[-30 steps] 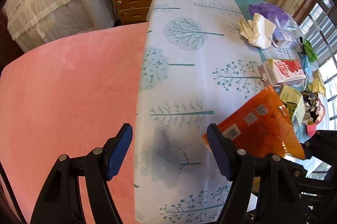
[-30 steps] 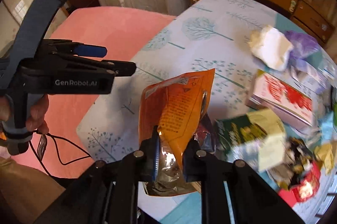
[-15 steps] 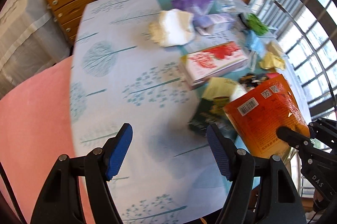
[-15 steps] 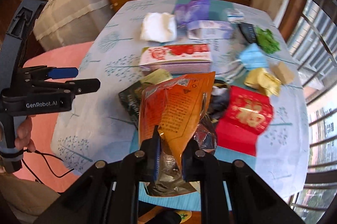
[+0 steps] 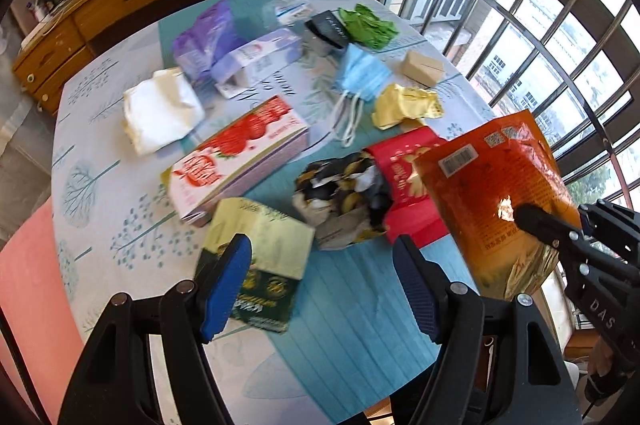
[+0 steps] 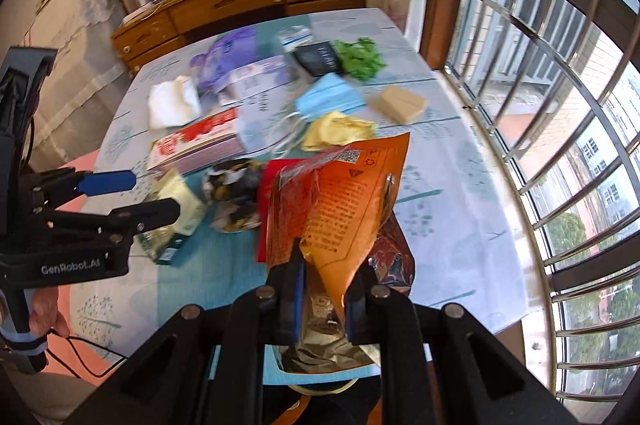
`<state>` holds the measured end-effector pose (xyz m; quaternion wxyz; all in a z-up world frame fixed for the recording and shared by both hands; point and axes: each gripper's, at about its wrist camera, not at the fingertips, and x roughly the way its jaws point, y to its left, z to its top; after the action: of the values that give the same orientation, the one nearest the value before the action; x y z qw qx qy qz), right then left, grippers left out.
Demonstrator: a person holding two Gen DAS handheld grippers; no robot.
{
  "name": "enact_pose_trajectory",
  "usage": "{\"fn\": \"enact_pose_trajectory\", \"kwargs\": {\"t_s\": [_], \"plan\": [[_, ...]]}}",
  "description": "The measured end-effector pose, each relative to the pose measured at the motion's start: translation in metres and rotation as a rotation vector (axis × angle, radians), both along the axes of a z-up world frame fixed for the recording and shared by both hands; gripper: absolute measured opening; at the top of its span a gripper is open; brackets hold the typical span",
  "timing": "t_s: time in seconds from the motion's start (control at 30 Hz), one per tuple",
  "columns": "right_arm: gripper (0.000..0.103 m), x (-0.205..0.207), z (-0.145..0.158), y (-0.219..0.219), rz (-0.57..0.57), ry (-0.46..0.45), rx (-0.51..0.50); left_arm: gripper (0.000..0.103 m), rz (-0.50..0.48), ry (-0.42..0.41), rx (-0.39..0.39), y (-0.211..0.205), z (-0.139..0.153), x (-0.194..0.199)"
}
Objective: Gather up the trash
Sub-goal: 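Grasp the red envelope with the left tool while the right tool holds the bag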
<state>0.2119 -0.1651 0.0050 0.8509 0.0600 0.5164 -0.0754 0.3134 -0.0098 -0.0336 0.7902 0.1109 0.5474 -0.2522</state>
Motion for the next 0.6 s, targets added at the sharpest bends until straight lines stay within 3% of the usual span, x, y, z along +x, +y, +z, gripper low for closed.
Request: {"fn": "enact_pose_trajectory", "kwargs": {"t_s": [0.17,0.4,0.6], "plan": [[0.015,0.000,-0.004,-0.044,-0.009,0.012,0.017,0.073,-0.051,0.011,0.057,-0.039,-0.009,0.003],[0.015,0.005,-0.016,-0.093,0.007,0.018,0.060,0.077,-0.258,-0.017,0.184,-0.109,-0.026,0.019],[0.015,0.009,-0.033,-0.119,0.016,0.042,0.108,0.077,-0.418,0.057,0.254,-0.145,-0.054,0.035]]}}
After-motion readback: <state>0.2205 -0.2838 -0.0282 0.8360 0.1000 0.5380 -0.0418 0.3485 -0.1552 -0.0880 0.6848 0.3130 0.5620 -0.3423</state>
